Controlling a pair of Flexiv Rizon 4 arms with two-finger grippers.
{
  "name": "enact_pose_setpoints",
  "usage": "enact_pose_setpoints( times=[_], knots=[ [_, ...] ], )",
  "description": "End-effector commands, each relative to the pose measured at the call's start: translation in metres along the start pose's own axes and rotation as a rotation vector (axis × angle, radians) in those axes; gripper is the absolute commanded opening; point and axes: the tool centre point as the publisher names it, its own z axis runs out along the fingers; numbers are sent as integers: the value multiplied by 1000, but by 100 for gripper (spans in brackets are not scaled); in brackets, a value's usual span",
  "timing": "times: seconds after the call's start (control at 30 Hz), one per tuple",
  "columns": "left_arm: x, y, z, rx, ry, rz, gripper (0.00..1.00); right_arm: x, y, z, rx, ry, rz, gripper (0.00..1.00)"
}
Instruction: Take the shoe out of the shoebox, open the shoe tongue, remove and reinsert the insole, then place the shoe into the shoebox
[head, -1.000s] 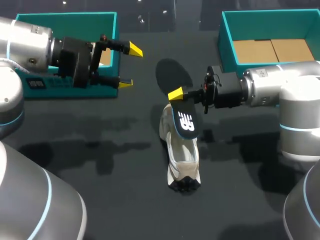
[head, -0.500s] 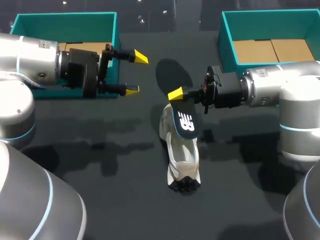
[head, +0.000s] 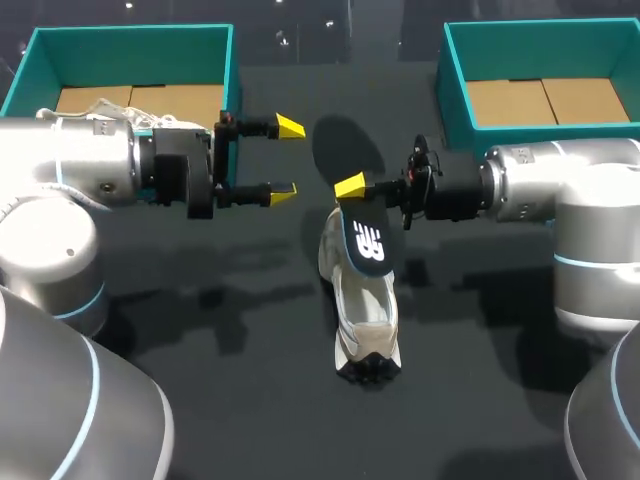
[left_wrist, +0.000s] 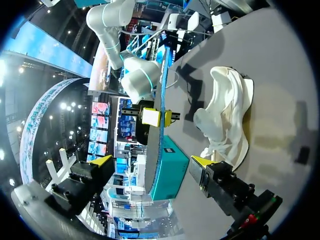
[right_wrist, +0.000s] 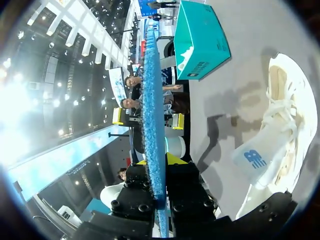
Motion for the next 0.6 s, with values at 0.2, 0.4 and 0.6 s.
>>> enact_pose_setpoints(
  times=[0.2, 0.4, 0.6],
  knots=[
    [12, -8, 12, 8, -43, -4, 70, -1, -5, 2, -33, 13, 24, 0],
    [14, -14, 22, 20, -63, 4, 64, -1, -7, 4, -38, 23, 33, 0],
    [14, -20, 31, 29, -74, 10, 50, -3, -10, 6, -24, 29, 37, 0]
  ],
)
